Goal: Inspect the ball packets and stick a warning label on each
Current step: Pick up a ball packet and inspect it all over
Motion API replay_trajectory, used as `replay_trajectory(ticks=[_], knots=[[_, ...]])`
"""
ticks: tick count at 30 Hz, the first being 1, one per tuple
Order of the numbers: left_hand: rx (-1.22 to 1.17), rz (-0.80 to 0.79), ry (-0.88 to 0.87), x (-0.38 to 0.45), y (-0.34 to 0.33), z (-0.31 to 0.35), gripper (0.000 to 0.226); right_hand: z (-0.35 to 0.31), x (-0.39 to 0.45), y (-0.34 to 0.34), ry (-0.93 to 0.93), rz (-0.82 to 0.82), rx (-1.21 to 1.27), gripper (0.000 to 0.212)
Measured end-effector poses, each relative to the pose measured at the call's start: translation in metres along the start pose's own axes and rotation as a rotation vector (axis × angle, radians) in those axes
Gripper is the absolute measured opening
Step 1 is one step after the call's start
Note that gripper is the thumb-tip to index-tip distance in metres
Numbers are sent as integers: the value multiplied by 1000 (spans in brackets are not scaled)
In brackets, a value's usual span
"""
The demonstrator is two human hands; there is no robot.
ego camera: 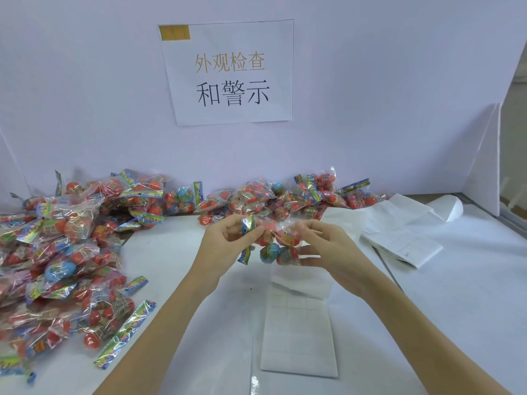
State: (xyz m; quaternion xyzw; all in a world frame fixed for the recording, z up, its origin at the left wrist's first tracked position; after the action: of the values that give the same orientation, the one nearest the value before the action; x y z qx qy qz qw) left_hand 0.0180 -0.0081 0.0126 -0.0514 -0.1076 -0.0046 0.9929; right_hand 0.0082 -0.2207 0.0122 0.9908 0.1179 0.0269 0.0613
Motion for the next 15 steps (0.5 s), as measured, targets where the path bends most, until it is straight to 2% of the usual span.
replay_trajectory(ticks=[3, 7, 10, 12, 15], knots=[[-22, -1, 45, 0, 1, 0, 16, 1, 0, 5, 9, 93, -49, 22], [-177, -1, 121, 0, -1, 2, 16, 0, 2, 10, -10, 141, 89, 19], [-204, 17, 111, -1, -4, 0, 21, -1, 2, 10, -7, 155, 115, 21], [-221, 28, 80, -1, -5, 0, 16, -1, 2, 6, -16, 70, 122, 23], [-298, 91, 53, 0, -1, 0, 10, 3, 0, -1, -50, -172, 156, 32]])
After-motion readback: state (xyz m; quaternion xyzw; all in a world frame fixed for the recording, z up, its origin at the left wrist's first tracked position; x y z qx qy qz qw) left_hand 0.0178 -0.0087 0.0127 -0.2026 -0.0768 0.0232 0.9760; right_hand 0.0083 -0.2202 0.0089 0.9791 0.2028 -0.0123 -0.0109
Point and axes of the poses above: each hand's wrist, its own x-axis towards the middle knuckle, its own y-axis out of the back of the hand, z = x × y, the point moved 4 cm from there along x, towards the middle knuckle, and after that the axes turned 11 degrees about -x, right-handed, at the moved point
